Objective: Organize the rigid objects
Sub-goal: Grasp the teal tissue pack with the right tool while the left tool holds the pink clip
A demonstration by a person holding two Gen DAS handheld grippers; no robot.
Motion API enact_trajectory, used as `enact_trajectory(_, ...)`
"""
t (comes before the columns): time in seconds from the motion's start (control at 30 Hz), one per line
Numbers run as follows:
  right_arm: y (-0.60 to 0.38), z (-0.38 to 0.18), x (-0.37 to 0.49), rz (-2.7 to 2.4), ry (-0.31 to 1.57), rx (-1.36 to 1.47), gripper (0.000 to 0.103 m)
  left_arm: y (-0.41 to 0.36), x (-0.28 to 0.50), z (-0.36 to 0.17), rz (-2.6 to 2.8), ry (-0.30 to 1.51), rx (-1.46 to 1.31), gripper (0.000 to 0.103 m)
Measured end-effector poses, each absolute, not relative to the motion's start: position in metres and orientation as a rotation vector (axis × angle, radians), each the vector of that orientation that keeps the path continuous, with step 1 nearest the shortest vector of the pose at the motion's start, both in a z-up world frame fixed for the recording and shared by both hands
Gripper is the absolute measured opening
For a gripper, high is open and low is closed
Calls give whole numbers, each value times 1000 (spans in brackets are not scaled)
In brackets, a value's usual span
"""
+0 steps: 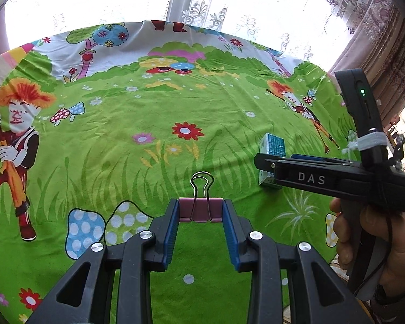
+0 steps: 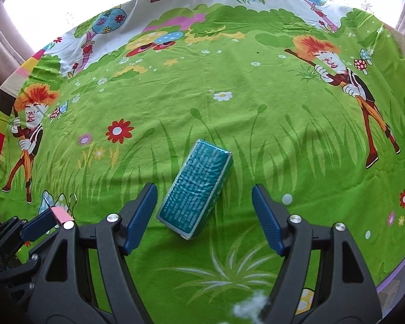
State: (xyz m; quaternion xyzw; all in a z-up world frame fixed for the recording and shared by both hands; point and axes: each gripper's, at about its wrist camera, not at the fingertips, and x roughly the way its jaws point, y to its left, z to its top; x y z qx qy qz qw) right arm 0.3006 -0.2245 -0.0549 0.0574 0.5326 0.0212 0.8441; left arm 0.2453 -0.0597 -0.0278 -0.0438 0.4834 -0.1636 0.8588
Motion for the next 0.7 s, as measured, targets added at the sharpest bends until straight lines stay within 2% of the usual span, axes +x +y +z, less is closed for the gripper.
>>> enact_trajectory(0.1, -224, -62, 304, 26, 1132, 104, 74, -59, 242, -25, -345, 1012, -103, 33)
enact_trajectory(0.17, -222, -61, 302, 19, 1120, 65, 58, -59, 239, -24, -347, 1010, -112, 33)
enact_trajectory(0.2, -221, -60, 301, 15, 1119, 49, 43, -59, 238, -23, -348, 1010, -114, 33)
enact_trajectory(0.7, -229, -18, 248, 40, 1025, 17, 43, -63, 206, -4, -362, 981, -152, 33)
